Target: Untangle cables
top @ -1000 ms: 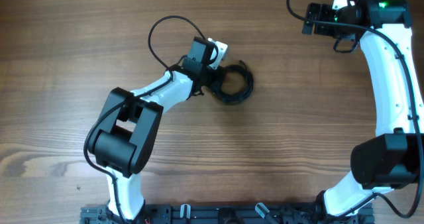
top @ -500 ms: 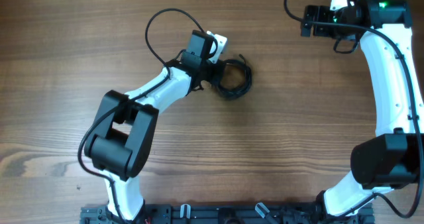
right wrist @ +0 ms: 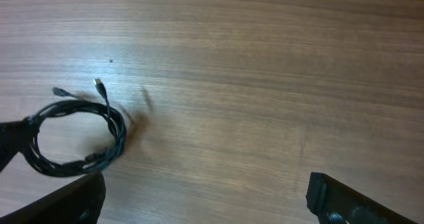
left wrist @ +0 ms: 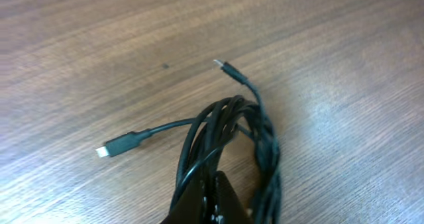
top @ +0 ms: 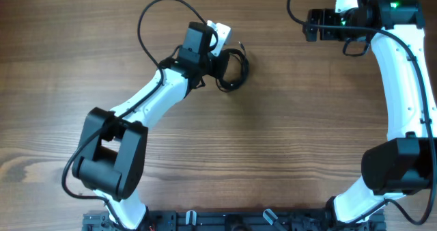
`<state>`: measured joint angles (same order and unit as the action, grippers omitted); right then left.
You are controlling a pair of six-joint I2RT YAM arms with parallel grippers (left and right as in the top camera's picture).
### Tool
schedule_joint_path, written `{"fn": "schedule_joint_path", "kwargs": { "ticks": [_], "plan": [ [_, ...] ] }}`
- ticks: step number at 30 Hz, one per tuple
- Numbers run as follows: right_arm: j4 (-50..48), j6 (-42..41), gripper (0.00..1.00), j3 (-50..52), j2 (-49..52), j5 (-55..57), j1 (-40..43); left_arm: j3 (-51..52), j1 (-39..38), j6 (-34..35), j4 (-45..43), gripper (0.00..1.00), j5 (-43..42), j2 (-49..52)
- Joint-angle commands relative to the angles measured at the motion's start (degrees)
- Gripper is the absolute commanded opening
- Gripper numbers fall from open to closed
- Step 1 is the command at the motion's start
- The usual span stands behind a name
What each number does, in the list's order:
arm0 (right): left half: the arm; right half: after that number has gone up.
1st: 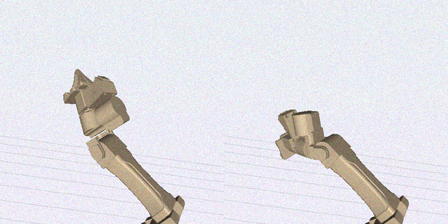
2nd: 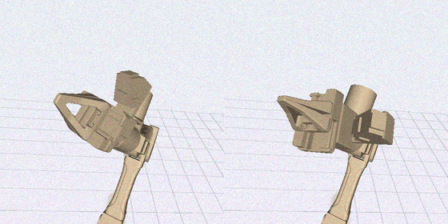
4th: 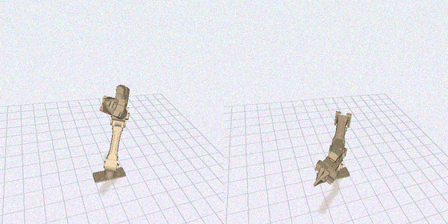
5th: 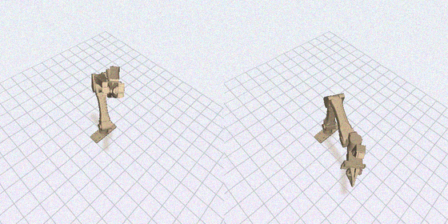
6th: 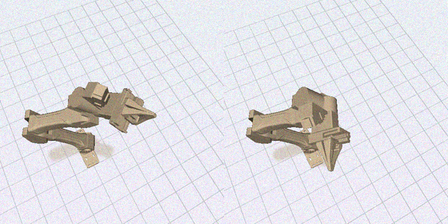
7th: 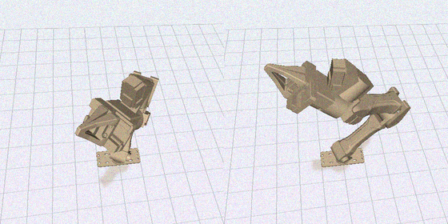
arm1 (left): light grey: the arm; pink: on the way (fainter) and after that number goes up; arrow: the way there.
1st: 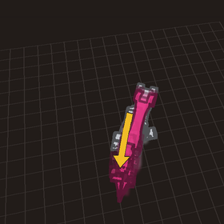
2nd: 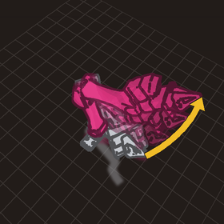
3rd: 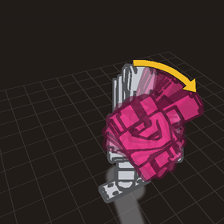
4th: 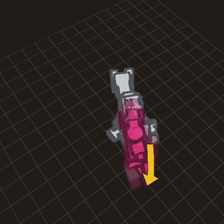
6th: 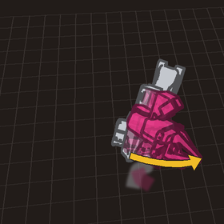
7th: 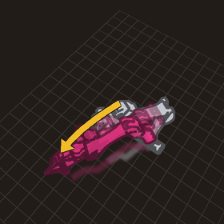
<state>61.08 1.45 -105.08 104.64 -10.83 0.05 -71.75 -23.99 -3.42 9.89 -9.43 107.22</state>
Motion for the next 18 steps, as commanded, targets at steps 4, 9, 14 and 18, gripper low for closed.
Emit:
{"fn": "schedule_joint_path", "kwargs": {
  "ticks": [4,9,14,18],
  "plan": [
    [-3.08,1.77,1.0,5.18,0.92,-4.85,0.0,-1.14,2.49,-0.85,-0.02,0.04,-0.07,-4.98],
    [-6.36,1.77,1.0,9.09,0.92,-8.48,-0.2,-1.14,2.91,-0.83,0.26,0.04,-0.09,-6.88],
    [-9.27,3.5,1.0,11.65,0.92,-14.1,-0.26,-1.14,2.91,-0.68,0.7,0.04,-1.51,-8.68],
    [-10.1,6.25,1.0,12.59,0.92,-17.33,-0.26,-1.14,2.91,-0.66,1.05,0.04,-5.62,-10.01]
  ]
}}
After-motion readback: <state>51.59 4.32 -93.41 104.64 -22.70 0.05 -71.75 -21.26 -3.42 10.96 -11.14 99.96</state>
